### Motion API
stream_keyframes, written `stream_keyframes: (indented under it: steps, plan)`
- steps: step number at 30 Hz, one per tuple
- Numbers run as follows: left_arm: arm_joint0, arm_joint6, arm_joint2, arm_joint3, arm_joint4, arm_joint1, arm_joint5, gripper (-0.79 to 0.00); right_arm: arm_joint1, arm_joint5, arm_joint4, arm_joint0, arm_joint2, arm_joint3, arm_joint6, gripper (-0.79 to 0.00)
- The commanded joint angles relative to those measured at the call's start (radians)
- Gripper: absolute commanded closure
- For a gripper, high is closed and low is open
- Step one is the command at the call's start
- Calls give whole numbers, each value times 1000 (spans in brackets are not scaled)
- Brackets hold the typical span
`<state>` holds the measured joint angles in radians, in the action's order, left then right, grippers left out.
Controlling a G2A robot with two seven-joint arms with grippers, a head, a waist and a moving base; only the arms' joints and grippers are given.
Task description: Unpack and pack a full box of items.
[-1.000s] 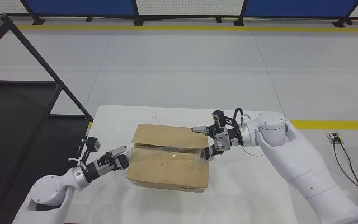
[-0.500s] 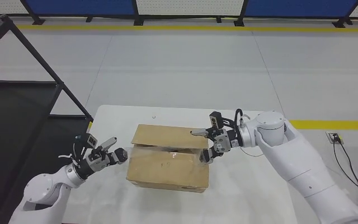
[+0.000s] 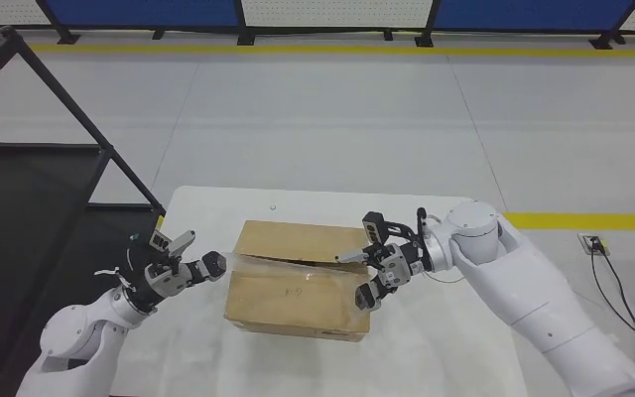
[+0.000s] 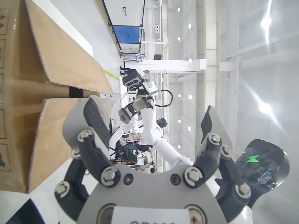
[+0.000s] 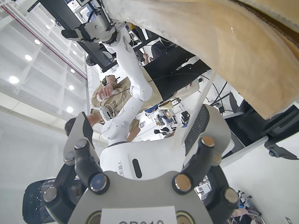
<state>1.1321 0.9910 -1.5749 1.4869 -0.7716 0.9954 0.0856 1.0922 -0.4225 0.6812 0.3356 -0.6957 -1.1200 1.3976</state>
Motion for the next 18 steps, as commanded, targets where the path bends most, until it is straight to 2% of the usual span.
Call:
stream_keyframes:
  steps: [1,5,11,18]
  plan:
    - [0,-8,-6,2,-36,1,-12,-785,-3,5,1,-10,17,-5,5,-785]
    - [-7,-88,-10,2,-42,4,-26,-785,-7,27,9,-27,44,-14,27,-785]
    - [-23,-184,15,8,39,6,-53,-785,-13,67,31,-42,79,-15,67,-785]
    - [-40,-132,17,-7,-112,10,-189,-785,-20,70,61,-57,110,-5,70,-785]
